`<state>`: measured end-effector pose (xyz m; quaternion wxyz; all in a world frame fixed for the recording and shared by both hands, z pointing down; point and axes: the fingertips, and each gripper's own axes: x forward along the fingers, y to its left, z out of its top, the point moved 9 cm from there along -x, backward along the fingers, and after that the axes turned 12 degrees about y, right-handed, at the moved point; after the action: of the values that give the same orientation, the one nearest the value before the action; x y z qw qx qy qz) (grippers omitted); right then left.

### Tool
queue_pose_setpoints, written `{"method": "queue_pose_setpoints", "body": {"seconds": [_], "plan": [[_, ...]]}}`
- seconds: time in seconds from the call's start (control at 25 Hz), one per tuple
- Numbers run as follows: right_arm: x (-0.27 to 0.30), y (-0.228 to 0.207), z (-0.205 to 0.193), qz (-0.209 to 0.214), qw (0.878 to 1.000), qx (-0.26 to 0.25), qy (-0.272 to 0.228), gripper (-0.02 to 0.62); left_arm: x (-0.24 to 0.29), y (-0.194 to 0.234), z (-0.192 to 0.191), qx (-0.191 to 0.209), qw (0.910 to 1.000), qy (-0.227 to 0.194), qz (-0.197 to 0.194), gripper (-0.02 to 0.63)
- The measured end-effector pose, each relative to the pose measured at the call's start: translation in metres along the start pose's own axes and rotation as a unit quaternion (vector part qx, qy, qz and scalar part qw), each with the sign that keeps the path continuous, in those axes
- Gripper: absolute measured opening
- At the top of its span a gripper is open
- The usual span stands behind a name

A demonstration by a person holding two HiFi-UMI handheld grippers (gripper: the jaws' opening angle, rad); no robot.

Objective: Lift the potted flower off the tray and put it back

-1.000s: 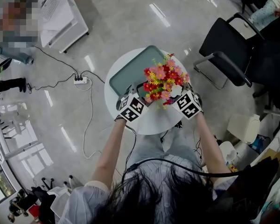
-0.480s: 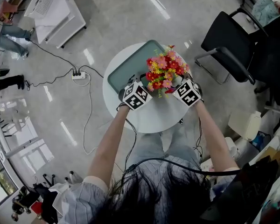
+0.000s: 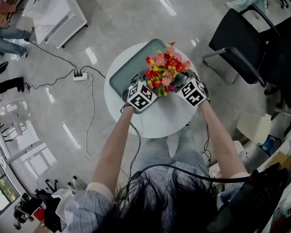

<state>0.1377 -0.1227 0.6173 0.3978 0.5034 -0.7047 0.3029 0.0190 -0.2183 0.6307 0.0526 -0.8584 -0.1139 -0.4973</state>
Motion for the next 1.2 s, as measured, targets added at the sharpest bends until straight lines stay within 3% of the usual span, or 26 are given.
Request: {"method": "queue_pose_setpoints", "body": {"seconds": [0.48, 0.68, 0.92, 1.2], "plan": [[0.003, -0.001, -0.011, 0.014, 0.998, 0.063, -0.003, 0.359, -0.005, -0.001, -0.006, -0.046, 0.9988, -0.017, -0.003, 0.291], [-0.013, 0.001, -0.018, 0.004, 0.995, 0.099, -0.032, 0.359, -0.016, -0.008, -0.026, -0.098, 0.9946, -0.033, 0.004, 0.291], [-0.050, 0.015, -0.022, 0.009, 0.989, 0.130, -0.072, 0.359, -0.042, -0.030, -0.041, -0.129, 0.9909, -0.037, 0.016, 0.291], [-0.083, 0.032, -0.026, 0.012, 0.986, 0.132, -0.106, 0.359, -0.083, -0.046, -0.029, -0.166, 0.9806, -0.093, 0.046, 0.291]]}}
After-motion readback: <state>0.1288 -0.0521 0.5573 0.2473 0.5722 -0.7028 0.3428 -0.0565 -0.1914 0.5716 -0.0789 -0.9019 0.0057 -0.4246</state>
